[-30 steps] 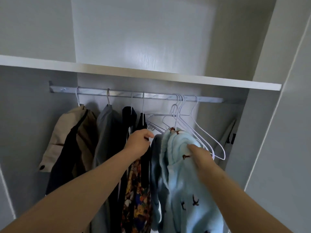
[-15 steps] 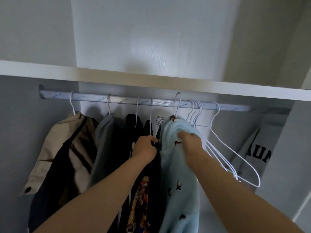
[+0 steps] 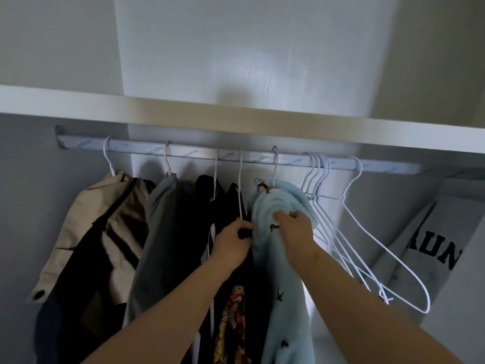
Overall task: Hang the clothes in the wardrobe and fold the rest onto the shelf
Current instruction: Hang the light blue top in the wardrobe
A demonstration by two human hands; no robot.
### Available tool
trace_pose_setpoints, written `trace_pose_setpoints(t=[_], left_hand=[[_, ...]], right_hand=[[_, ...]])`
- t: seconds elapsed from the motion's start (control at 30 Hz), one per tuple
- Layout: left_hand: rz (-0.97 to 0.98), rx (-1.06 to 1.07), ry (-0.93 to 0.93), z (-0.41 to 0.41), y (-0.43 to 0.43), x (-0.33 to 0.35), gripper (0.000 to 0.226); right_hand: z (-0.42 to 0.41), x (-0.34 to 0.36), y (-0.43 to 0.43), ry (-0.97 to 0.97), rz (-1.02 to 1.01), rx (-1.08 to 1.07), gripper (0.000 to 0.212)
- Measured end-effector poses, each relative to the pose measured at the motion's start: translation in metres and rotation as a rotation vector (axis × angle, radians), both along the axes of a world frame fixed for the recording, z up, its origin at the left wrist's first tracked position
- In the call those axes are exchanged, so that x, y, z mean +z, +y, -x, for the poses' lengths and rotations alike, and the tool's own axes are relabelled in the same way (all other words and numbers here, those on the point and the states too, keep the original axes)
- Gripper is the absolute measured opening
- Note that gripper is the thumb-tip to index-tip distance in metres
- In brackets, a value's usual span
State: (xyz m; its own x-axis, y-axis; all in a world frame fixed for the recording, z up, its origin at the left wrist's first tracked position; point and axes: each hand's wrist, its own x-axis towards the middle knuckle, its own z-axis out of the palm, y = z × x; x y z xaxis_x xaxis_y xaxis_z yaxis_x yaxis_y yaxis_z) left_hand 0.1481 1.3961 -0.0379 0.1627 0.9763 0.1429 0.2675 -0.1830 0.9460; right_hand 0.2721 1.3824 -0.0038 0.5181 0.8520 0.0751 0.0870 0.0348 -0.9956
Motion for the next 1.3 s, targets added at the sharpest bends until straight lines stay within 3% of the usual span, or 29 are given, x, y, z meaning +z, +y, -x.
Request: trace_pose_setpoints(t=[0.27, 0.73, 0.93, 1.07, 1.3], left_hand=[[0.009, 0.061, -0.060, -0.002, -0.003, -0.007, 0.027], [-0.046, 0.123, -0.122, 0.011, -0.029, -0.017, 0.023], [0.071, 0.101, -0.229, 0.033, -0.066, -0.042, 0.024], [0.177, 0.117, -0.238, 0.041, -0.099, -0.065, 0.025], [0.425, -0.150, -0.108, 0.022, -0.172, -0.105, 0.021]], right_hand=[[-0.004, -0.020, 0.009, -0.036, 0.003, -0.046, 0.010], [0.019, -0.051, -0.021, -0.072, 0.098, -0.115, 0.030], [0.040, -0.077, -0.071, -0.015, 0.139, -0.169, 0.029], [0.050, -0.111, -0.118, 0.075, 0.239, -0.200, 0.012], [0.057, -0.162, -0.214, 0.267, 0.389, -0.353, 0.013]])
